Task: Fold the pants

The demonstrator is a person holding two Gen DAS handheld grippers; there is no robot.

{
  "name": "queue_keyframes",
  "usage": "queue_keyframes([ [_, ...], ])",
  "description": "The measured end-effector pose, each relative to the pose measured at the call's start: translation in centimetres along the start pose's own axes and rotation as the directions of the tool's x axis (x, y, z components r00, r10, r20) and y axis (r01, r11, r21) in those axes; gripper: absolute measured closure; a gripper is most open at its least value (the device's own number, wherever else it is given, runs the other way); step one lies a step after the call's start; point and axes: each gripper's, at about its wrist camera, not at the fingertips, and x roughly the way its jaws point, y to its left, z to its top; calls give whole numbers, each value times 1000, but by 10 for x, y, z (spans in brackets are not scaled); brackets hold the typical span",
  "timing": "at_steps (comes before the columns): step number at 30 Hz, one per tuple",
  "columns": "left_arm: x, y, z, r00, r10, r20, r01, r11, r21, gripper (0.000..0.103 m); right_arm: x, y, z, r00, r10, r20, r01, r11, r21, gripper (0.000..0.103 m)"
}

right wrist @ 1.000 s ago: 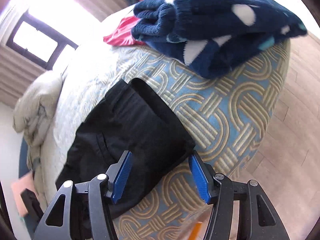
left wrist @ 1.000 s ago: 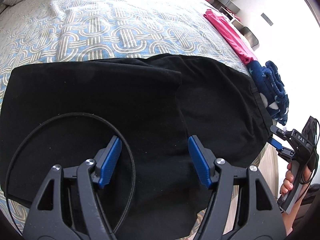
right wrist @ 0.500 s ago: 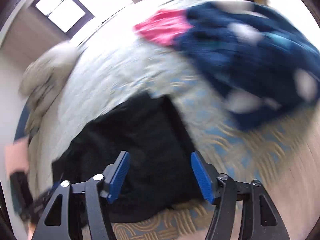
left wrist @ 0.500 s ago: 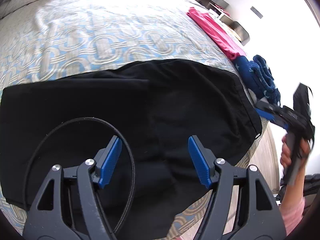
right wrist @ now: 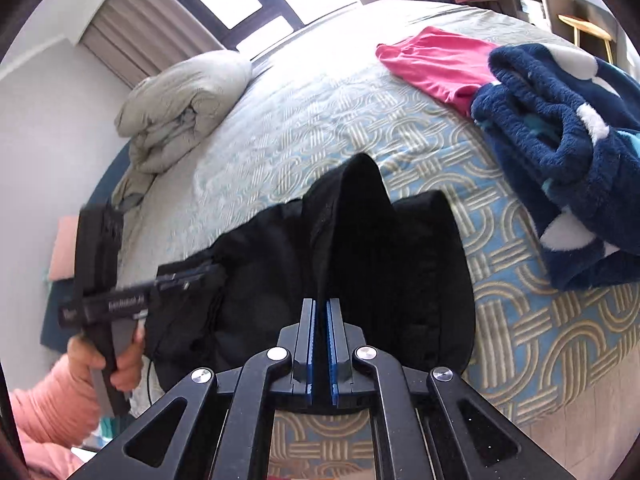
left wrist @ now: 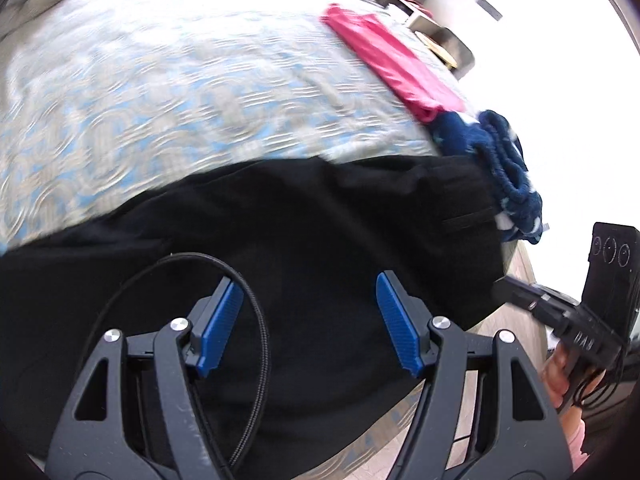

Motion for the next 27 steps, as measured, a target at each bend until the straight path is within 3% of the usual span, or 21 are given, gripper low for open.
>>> queue_keyframes([
  [5,7,-29,9,997,-75,-24,75,997,-1,34,8,-14,-5,999,51,-19,-50,996,67,97],
  [8,11,-44,16,995,-97,-27,97,995,2,34,13,0,-12,996,69,-54,-68,997,31,96],
  [12,27,-71,18,990,-113,-88,119,991,58,25,22,17,-24,995,70,-71,-70,998,7,95],
  [14,41,-88,14,986,-95,-135,112,986,121,24,23,16,-28,995,73,-69,-72,997,20,95],
  [16,58,-102,9,988,-13,-151,43,979,198,26,21,14,-29,995,75,-67,-73,997,26,95],
  [17,63,-104,7,989,15,-148,18,975,219,33,19,15,-30,995,76,-68,-74,997,26,94],
  [19,72,-103,6,985,57,-160,-18,972,234,77,16,13,-30,995,70,-69,-68,997,34,92],
  [21,72,-93,8,983,67,-170,-32,979,201,86,4,9,-27,995,69,-77,-68,998,11,86],
  [23,67,-84,8,984,49,-169,-17,983,181,89,-12,0,-20,998,48,-32,-48,999,8,69],
  [25,62,-82,7,986,37,-162,-7,983,181,89,-28,-18,-9,999,14,38,-16,998,55,62],
  [27,60,-86,4,988,29,-154,1,982,189,89,-24,-42,8,998,-26,49,19,990,141,62],
])
